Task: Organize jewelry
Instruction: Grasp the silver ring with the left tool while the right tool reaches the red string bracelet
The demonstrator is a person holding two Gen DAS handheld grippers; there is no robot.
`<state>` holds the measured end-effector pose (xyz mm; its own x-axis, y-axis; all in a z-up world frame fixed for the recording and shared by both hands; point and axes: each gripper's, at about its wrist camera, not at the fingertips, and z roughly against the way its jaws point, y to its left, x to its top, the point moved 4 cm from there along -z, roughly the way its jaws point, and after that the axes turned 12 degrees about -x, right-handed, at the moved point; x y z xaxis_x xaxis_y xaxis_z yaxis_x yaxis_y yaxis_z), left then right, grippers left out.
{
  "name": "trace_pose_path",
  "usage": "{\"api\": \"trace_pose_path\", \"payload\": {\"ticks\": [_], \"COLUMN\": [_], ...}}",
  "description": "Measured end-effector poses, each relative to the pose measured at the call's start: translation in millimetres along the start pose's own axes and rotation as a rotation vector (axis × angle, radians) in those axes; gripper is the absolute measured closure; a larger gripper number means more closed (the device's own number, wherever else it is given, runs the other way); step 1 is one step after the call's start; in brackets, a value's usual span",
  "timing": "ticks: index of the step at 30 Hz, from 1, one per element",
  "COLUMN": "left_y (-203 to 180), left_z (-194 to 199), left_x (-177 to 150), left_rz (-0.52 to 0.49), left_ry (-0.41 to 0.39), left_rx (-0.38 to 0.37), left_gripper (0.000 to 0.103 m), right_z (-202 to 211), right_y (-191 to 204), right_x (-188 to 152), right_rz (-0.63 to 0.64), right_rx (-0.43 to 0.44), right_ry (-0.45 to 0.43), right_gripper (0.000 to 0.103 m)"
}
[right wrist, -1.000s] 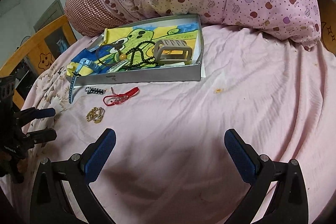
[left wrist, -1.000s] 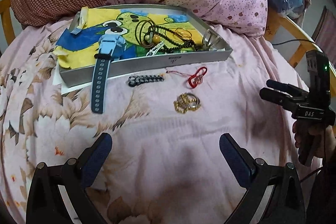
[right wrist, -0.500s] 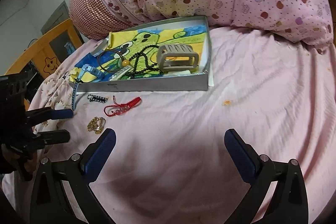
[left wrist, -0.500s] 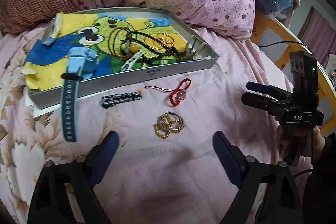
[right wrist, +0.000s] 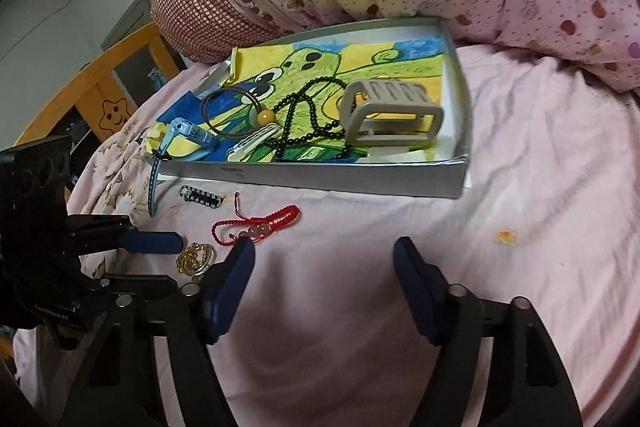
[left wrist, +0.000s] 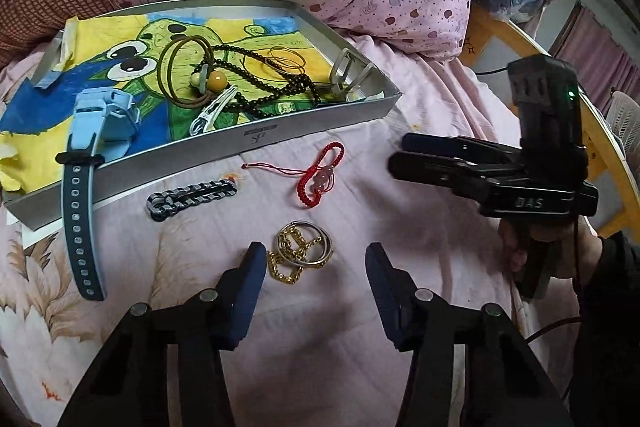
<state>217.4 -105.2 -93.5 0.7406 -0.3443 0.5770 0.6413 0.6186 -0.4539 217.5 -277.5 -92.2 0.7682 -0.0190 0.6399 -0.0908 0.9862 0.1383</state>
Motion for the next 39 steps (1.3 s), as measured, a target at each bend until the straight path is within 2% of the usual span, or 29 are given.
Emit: {"api": "trace_pose_path", "payload": {"ticks": [2,6,8,12,13,17,20,24,30,34,39], "left_y": [1,3,4,7,7,11,13,16,21,21,21], "left_z": [-2,-8,-10,-14,-13,-11,-11,-9,-8,-8,-3], "left_x": [0,0,0,0,0,1,3,5,7,7,7], "left_rz": [0.002,0.002,0.000,-0.012,-0.012,0.008,0.015,0.025,0.043,0.048,0.054], "left_ry": [0.003,0.008,0.007,0.008,0.004,-0.018,-0.027,-0.043,-0.062,-0.067,-0.086], "left_rx": [0.004,0.017,0.031,0.082,0.086,0.090,0.090,0.100,0.118,0.126,0.133], "left_gripper": [0.054,0.055,0.059,0.074,0.075,0.076,0.076,0.076,0.076,0.077,0.077], "right_z": [-4,-7,-9,-11,-12,-17,-21,-27,-28,-27,-20], "right_y": [2,3,3,5,7,12,17,22,22,25,27], "right_x": [0,1,2,4,5,7,9,11,9,7,5], "right_rz": [-0.002,-0.009,-0.013,-0.011,-0.008,-0.001,0.004,0.012,0.011,0.033,0.044], "right_rx": [0.007,0.014,0.016,0.023,0.026,0.036,0.034,0.024,0.011,0.007,0.002], "right_ry": [0.009,0.009,0.009,0.010,0.010,0.011,0.017,0.024,0.027,0.028,0.012], "right_gripper": [0.045,0.048,0.054,0.054,0.054,0.054,0.062,0.064,0.080,0.098,0.102]}}
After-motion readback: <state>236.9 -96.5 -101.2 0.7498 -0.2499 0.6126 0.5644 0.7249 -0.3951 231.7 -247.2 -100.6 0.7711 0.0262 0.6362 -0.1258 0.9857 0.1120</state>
